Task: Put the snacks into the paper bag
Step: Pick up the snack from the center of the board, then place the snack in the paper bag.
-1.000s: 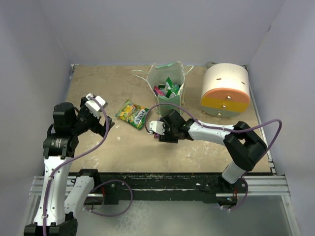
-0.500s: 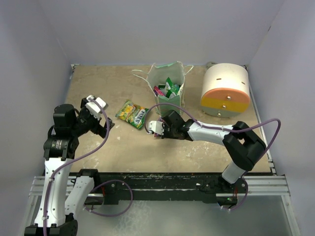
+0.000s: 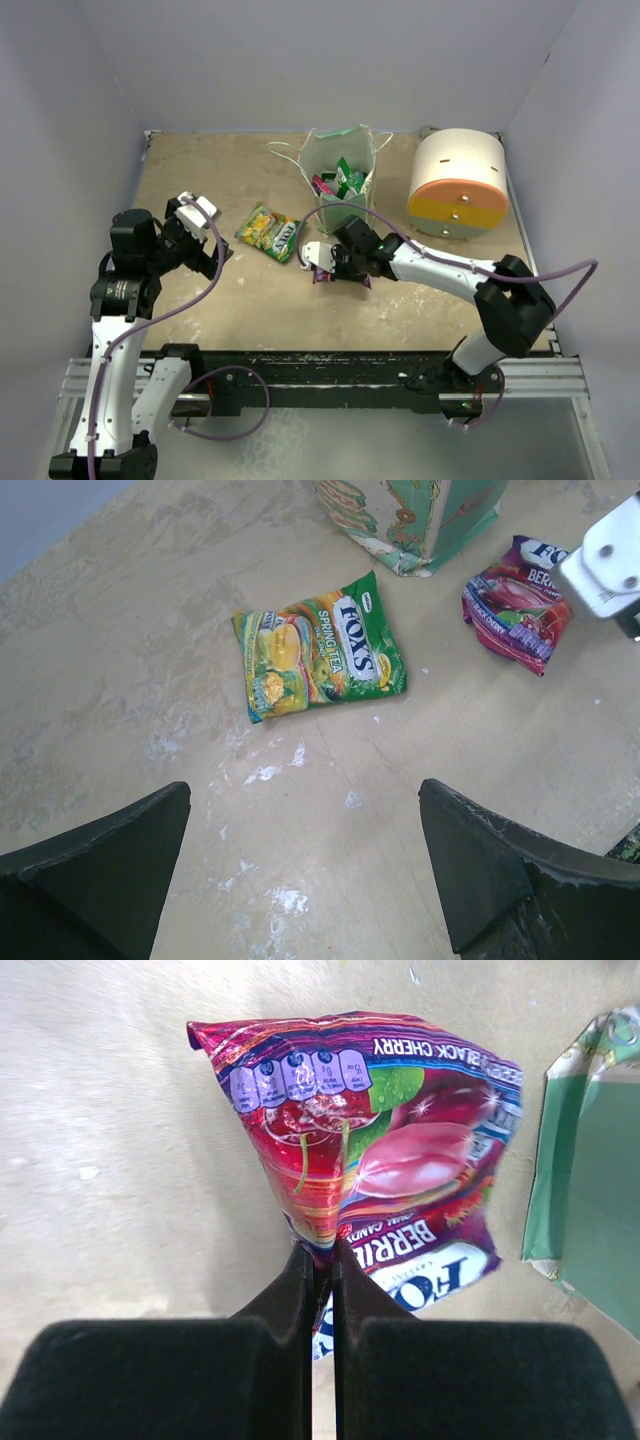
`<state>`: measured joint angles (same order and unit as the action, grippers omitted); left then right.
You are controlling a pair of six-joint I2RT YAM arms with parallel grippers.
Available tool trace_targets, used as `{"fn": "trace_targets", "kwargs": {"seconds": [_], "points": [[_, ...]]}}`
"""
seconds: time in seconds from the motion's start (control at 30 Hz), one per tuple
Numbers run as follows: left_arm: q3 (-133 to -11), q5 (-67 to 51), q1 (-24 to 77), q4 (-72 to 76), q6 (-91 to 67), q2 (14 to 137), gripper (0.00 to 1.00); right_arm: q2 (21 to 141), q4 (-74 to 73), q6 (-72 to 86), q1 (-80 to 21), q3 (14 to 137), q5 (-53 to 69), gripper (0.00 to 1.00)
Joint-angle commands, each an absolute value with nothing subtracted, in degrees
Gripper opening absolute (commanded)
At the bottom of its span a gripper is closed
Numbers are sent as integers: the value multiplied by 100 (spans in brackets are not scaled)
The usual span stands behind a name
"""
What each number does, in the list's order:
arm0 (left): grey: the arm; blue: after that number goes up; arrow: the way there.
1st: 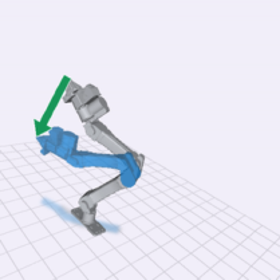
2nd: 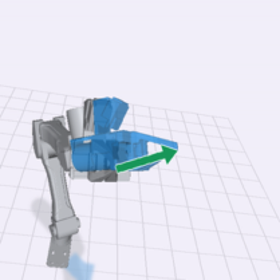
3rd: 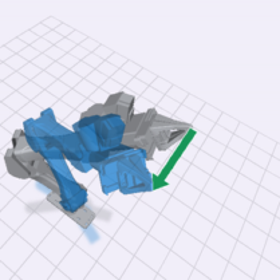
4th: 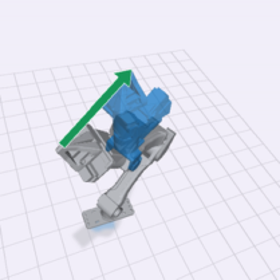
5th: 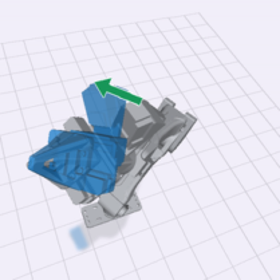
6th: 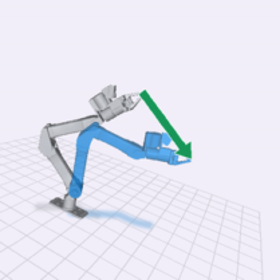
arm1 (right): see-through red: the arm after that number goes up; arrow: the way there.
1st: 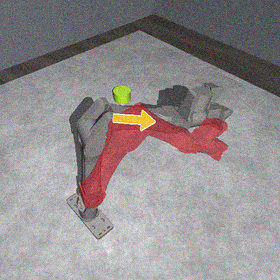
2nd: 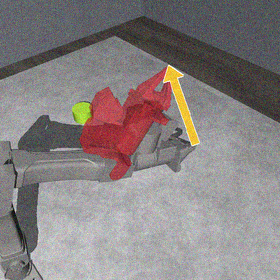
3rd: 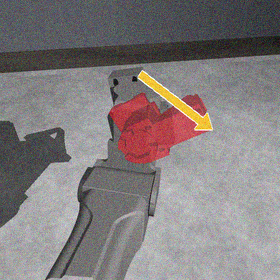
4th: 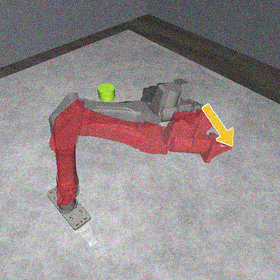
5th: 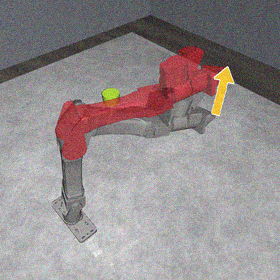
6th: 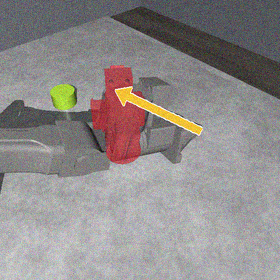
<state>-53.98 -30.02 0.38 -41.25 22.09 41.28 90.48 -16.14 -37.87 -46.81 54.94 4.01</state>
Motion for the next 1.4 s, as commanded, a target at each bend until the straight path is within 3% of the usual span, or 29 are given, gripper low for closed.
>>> {"fn": "trace_targets", "kwargs": {"seconds": [0.0,0.6,1.07,1.37], "points": [[-5395,-3046,0,-3904,2290,4099,99,8452,-2276,-3675,-4694,6143,1335,0],[-5333,-2518,0,-3743,2149,4122,99,7699,-2885,-3280,-4685,7919,3410,0],[-5423,-1897,0,-3613,1960,4150,99,7409,-2361,-2725,-4451,9135,1906,0],[-5397,-1930,0,-3625,1975,4053,99,7935,-2082,-2661,-3454,9841,1670,0]]}}
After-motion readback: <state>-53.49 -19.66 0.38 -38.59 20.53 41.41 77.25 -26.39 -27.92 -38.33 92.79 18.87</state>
